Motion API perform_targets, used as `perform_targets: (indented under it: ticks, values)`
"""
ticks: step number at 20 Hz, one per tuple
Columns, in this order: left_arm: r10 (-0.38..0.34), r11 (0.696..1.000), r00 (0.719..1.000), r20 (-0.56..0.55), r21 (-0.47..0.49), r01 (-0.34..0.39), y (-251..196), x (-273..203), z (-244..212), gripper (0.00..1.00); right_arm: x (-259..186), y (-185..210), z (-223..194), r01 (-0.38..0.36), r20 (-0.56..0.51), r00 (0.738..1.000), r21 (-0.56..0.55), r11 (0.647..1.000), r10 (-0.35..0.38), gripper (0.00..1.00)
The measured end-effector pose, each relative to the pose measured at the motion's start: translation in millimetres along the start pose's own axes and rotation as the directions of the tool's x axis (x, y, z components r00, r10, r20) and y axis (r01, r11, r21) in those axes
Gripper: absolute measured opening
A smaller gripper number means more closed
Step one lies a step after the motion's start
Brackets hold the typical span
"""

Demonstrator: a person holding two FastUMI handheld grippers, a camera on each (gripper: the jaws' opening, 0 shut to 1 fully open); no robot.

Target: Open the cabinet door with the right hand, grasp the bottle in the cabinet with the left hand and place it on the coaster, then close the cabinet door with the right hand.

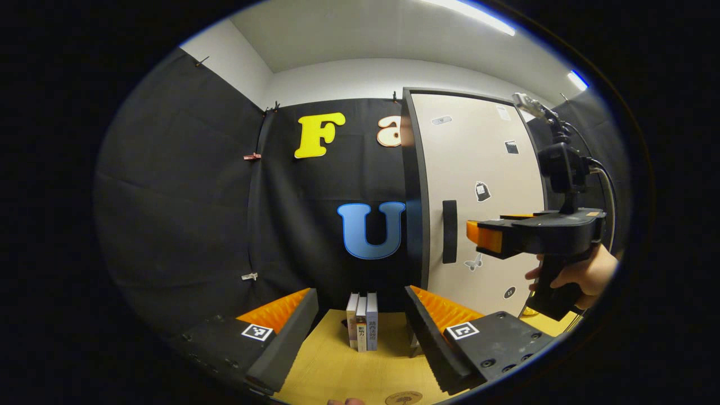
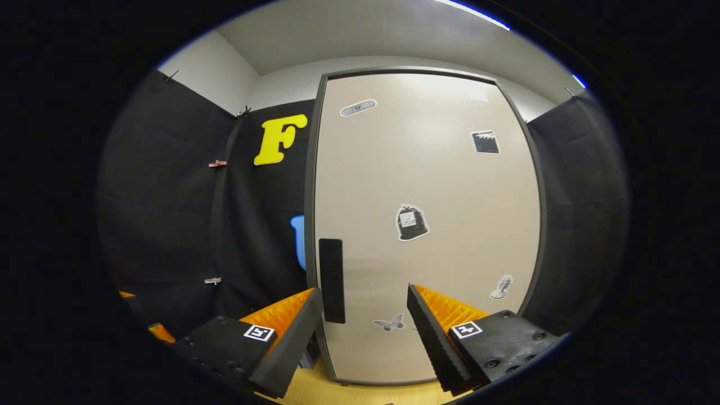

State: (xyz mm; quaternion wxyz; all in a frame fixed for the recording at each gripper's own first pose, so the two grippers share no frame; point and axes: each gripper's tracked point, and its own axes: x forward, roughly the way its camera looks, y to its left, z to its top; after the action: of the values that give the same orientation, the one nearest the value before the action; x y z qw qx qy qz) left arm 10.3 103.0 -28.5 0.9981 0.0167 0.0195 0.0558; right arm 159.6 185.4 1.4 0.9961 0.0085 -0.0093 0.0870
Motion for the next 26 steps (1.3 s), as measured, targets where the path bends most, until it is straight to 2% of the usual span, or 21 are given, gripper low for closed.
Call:
perform_targets:
  ticks: [6,8,10,12,13,14,16,17,18,19,26]
  values:
    - [0.028,1.0,0.999,-0.022,-0.003,-0.028,15.4,3.6,-9.6,0.96,43.6,23.7,-13.8,0.0,-0.011,1.0,0.001,1.0,0.0,0.97]
    - [0.037,0.999,0.999,-0.027,-0.008,-0.037,20.5,2.8,-11.7,0.96,58.5,27.3,-26.9,0.01,-0.044,0.999,0.005,1.0,-0.01,0.96]
    - [0.047,0.999,0.998,-0.031,-0.011,-0.047,26.0,2.0,-14.3,0.96,69.9,27.6,-36.3,0.031,-0.067,0.997,0.027,0.999,-0.029,0.84]
    - [0.057,0.998,0.998,-0.035,-0.011,-0.057,30.8,1.4,-16.3,0.96,80.2,27.7,-39.9,0.045,-0.077,0.996,0.063,0.997,-0.04,0.62]
    - [0.06,0.998,0.997,-0.038,-0.014,-0.061,32.3,-0.3,-18.1,0.96,81.9,28.1,-40.1,0.049,-0.082,0.996,0.073,0.996,-0.043,0.46]
    - [0.062,0.998,0.997,-0.041,-0.018,-0.063,33.4,-1.1,-18.7,0.96,80.5,27.6,-39.3,0.063,-0.082,0.995,0.069,0.996,-0.057,0.4]
    - [0.064,0.998,0.997,-0.045,-0.023,-0.065,34.0,-3.7,-18.9,0.96,69.2,26.8,-35.1,0.078,-0.092,0.993,0.062,0.995,-0.072,0.39]
    - [0.065,0.998,0.997,-0.044,-0.023,-0.066,33.3,-5.7,-19.0,0.96,83.6,26.7,-41.9,0.062,-0.096,0.994,0.057,0.996,-0.057,0.29]
    - [0.062,0.998,0.997,-0.043,-0.023,-0.063,32.2,-6.9,-17.5,0.96,79.0,27.0,-40.9,0.047,-0.095,0.995,0.059,0.997,-0.042,0.29]
    - [0.06,0.998,0.997,-0.04,-0.021,-0.061,30.2,-8.9,-16.5,0.96,75.8,27.5,-40.4,0.032,-0.099,0.995,0.06,0.998,-0.026,0.21]
    - [0.045,0.999,0.999,-0.013,-0.006,-0.045,13.6,-26.4,-1.3,0.96,34.2,34.6,-36.1,-0.086,-0.115,0.989,0.074,0.994,0.094,0.21]
